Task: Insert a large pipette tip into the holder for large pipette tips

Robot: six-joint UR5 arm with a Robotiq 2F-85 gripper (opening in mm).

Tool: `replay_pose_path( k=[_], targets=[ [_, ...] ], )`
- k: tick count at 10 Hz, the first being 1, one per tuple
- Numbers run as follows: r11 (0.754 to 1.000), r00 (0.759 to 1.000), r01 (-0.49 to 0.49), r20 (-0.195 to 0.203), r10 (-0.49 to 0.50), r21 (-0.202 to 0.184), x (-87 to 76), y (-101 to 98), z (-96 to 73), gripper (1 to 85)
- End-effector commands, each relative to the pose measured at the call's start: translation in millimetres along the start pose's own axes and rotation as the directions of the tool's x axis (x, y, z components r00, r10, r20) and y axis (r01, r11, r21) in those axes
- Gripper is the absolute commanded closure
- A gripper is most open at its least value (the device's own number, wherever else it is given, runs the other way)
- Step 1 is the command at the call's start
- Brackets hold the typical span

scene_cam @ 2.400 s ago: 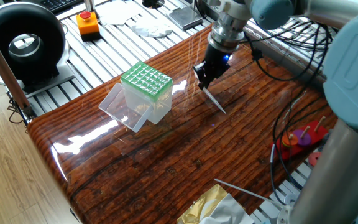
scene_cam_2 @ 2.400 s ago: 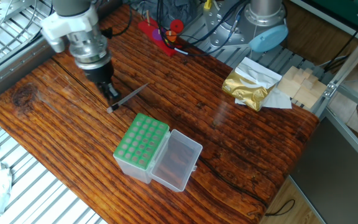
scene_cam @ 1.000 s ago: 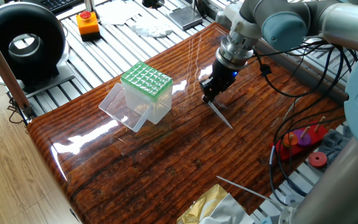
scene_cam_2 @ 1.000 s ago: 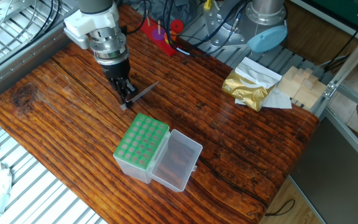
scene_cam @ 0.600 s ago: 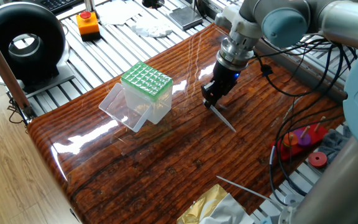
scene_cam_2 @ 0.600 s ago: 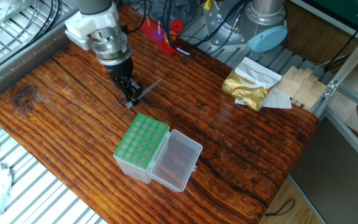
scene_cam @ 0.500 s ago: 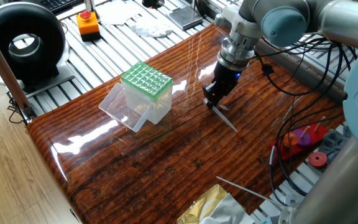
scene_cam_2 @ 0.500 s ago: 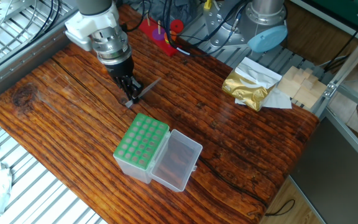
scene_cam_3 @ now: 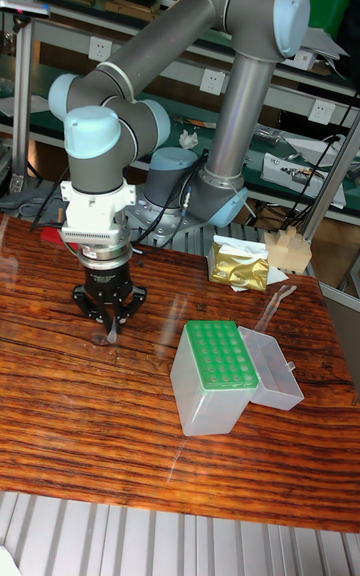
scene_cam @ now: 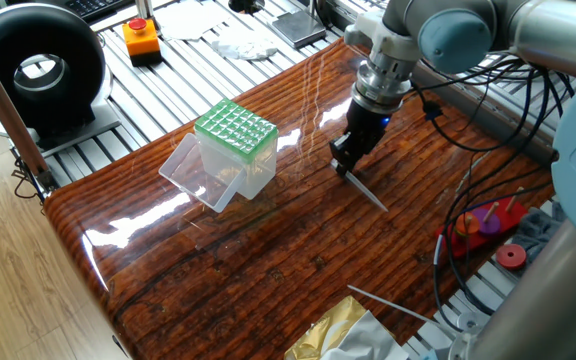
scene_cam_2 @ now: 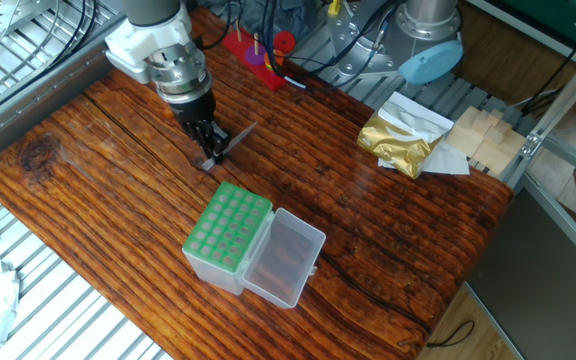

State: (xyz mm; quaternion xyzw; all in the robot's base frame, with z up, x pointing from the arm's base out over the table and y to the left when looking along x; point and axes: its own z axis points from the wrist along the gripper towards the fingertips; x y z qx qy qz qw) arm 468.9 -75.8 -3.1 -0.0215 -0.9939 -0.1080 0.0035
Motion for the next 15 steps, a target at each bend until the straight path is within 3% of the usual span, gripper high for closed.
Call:
replay_pose_path(
  k=[1,3,5,8,9,12,15],
  targets=[
    [1.000,1.000,0.017,0.007,-0.017,0.024,-2.3,-7.1,-1.6,58.0],
    [1.000,0.999,0.003,0.034,-0.004,0.023,-9.1,-6.8,-1.7,54.7],
    [0.999,0.999,-0.015,0.031,0.014,0.044,-8.2,-12.4,-1.8,54.7],
    [0.998,0.999,-0.051,-0.007,0.051,0.032,1.8,-9.2,-1.6,55.0],
    [0.997,0.998,-0.056,-0.022,0.057,0.045,6.1,-12.2,-1.8,57.3],
    [0.996,0.998,-0.042,-0.032,0.045,0.076,9.0,-20.3,-2.4,58.7],
    [0.996,0.998,-0.044,-0.033,0.046,0.071,9.0,-19.1,-2.3,59.7]
  ],
)
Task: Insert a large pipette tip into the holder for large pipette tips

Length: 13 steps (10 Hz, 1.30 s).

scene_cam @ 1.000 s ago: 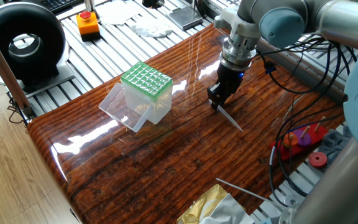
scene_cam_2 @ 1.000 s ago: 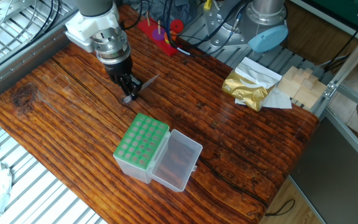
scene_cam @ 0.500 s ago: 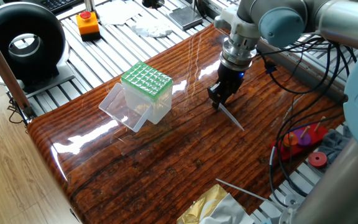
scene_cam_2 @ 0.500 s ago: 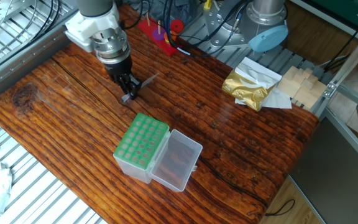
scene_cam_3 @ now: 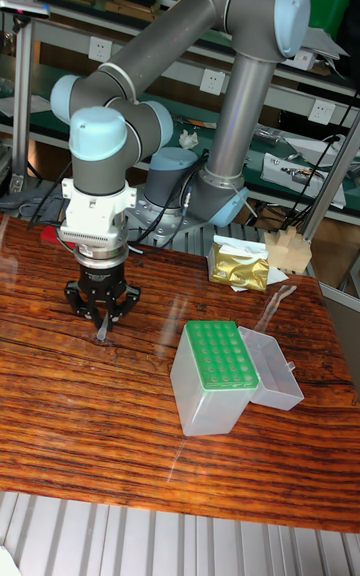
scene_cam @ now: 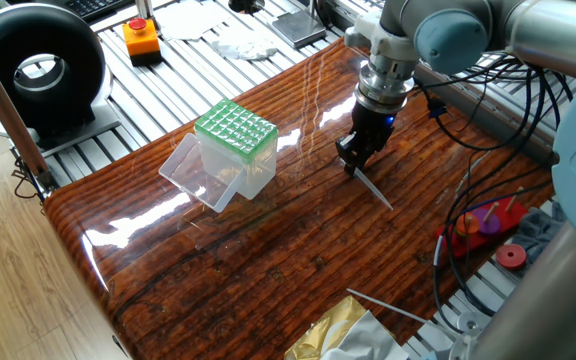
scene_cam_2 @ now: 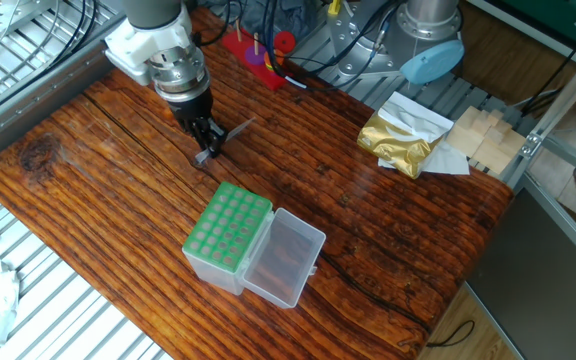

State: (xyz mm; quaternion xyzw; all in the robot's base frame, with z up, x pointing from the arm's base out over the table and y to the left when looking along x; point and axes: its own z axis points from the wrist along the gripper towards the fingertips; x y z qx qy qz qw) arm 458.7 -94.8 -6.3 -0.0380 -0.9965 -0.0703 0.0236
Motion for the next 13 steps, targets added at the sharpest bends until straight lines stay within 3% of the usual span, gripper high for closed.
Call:
replay_pose_path(
  k=[1,8,11,13],
  targets=[
    [1.000,1.000,-0.009,0.000,0.009,-0.007,-0.3,0.9,-1.3,59.7],
    [1.000,1.000,-0.016,0.001,0.016,0.014,-3.0,-4.8,0.9,61.7],
    [1.000,1.000,-0.018,-0.008,0.018,-0.014,-1.2,-7.2,-9.7,61.3],
    [0.999,1.000,-0.026,0.015,0.026,0.031,-10.4,-3.4,10.1,63.7]
  ],
)
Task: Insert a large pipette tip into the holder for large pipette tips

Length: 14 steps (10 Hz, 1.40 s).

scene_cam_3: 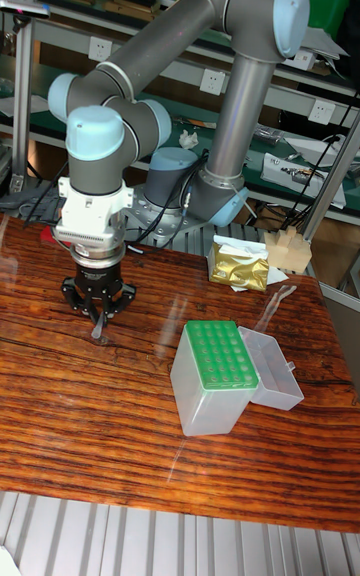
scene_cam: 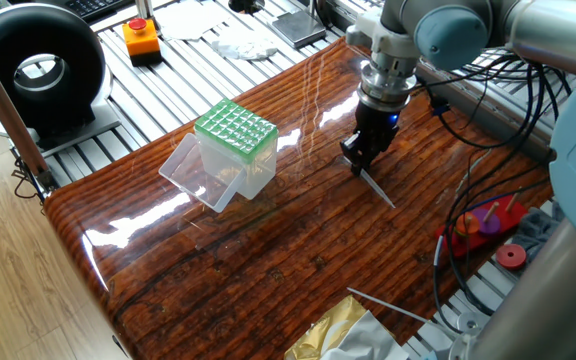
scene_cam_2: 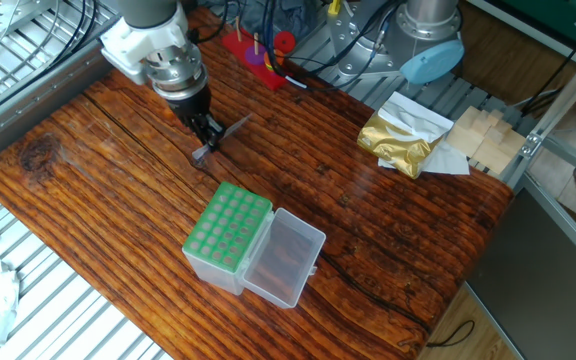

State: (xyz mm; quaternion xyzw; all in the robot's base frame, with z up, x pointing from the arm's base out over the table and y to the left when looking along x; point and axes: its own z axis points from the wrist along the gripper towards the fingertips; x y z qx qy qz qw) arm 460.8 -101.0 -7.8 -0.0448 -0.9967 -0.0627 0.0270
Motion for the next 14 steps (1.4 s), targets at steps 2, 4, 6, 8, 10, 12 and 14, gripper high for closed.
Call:
replay_pose_path(
  k=[2,4,6,8,10,12,14],
  targets=[
    [0.999,0.999,0.035,0.025,-0.035,-0.003,-8.5,9.7,13.0,62.7],
    [0.992,0.995,0.090,0.043,-0.086,-0.086,-11.1,31.9,11.8,59.0],
    [0.990,0.993,0.110,0.046,-0.106,-0.093,-11.2,33.9,11.6,56.7],
    [0.991,0.993,0.113,0.046,-0.110,-0.070,-11.8,28.0,12.1,56.0],
    [0.990,0.992,0.121,0.054,-0.118,-0.068,-13.8,27.8,12.1,55.0],
    [0.991,0.992,0.116,0.055,-0.113,-0.067,-14.2,27.4,12.1,55.0],
    [0.991,0.992,0.115,0.058,-0.111,-0.067,-15.0,27.5,12.0,54.3]
  ],
)
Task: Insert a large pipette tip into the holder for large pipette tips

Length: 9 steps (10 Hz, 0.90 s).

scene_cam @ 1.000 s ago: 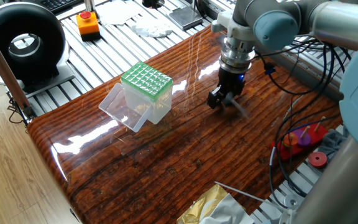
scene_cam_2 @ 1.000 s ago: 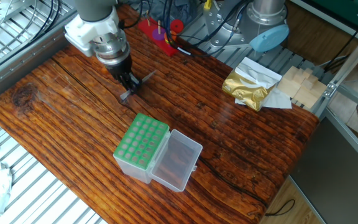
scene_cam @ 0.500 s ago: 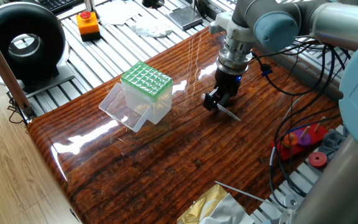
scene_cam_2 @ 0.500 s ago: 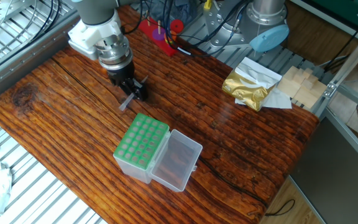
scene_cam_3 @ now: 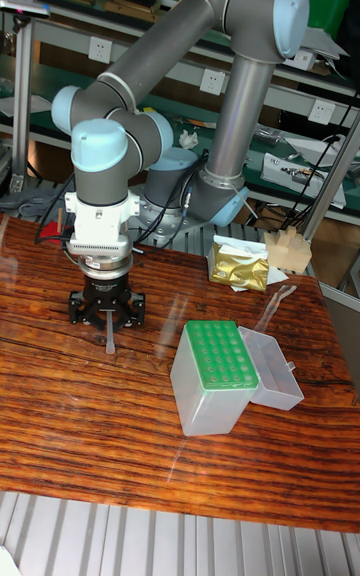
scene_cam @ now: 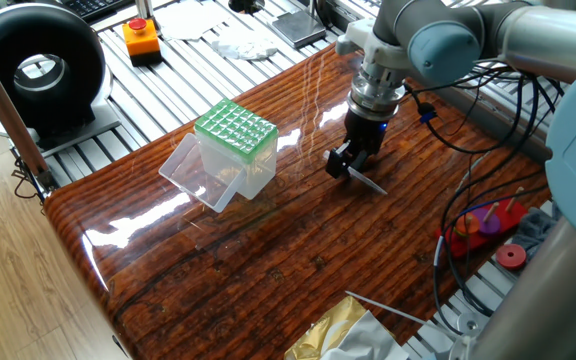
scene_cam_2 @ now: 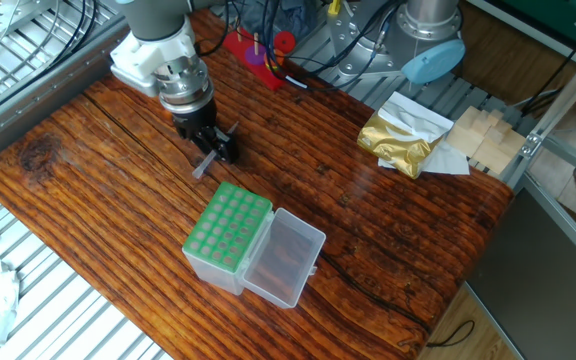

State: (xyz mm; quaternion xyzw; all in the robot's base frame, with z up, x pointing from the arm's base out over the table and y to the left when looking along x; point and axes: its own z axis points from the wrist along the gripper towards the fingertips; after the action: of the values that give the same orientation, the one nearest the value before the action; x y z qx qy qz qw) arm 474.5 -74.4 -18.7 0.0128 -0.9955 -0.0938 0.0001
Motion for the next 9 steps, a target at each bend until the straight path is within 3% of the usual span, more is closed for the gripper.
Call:
replay_pose_path(
  k=[1,2,4,9],
  targets=[
    [1.000,1.000,-0.006,0.011,0.006,0.000,-3.2,-1.1,-1.3,54.3],
    [1.000,1.000,-0.009,0.017,0.009,0.002,-4.8,-1.5,-1.3,54.3],
    [0.998,1.000,-0.015,0.014,0.015,0.054,-3.7,-15.0,-1.7,55.7],
    [0.998,0.999,-0.046,0.022,0.045,0.047,-5.4,-13.5,-1.6,59.7]
  ],
)
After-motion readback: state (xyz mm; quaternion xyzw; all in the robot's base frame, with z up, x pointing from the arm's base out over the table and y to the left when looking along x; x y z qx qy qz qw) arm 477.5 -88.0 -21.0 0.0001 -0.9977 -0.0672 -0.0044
